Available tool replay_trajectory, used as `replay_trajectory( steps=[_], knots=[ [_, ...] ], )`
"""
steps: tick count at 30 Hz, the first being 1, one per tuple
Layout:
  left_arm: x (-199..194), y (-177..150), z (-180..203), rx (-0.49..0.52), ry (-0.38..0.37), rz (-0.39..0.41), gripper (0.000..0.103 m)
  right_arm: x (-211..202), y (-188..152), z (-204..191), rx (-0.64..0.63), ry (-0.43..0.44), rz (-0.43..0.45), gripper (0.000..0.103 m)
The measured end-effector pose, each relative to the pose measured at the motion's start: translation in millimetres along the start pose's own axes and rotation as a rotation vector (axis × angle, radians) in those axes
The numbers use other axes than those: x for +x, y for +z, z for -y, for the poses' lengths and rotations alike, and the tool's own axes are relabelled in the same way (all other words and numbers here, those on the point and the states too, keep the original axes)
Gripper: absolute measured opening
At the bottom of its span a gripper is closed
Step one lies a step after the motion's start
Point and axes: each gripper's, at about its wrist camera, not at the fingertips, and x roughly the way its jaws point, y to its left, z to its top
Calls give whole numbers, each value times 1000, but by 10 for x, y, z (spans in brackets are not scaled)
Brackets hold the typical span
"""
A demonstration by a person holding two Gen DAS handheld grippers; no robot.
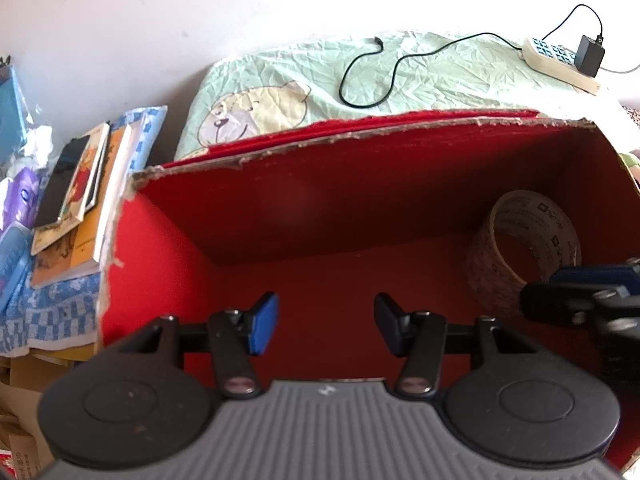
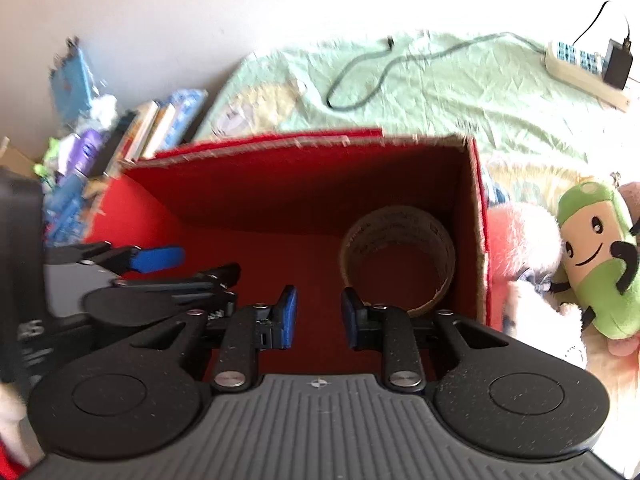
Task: Organize objects
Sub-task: 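Lower the tape roll into the red box and open the right gripper, then move the right gripper down to the brown pine cone beside the gourd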
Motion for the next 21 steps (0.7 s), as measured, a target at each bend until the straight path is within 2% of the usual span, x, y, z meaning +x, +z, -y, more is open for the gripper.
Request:
replay_trajectory(
  steps=[4,9,16,21],
  knots=[
    [-233,-47,23,-17,4,42,56,-202,-76,70,22,46,63,26],
    [-477,-138,93,-35,17,54,56,-377,-248,156,12,83,109,27],
    [-827,-331,276,-59,69,97,69,-635,-405,286,-4,145,161,30],
    [-985,-474,324,-110,88,92,69,-753,-530,393,-2,202,166,30]
  ],
)
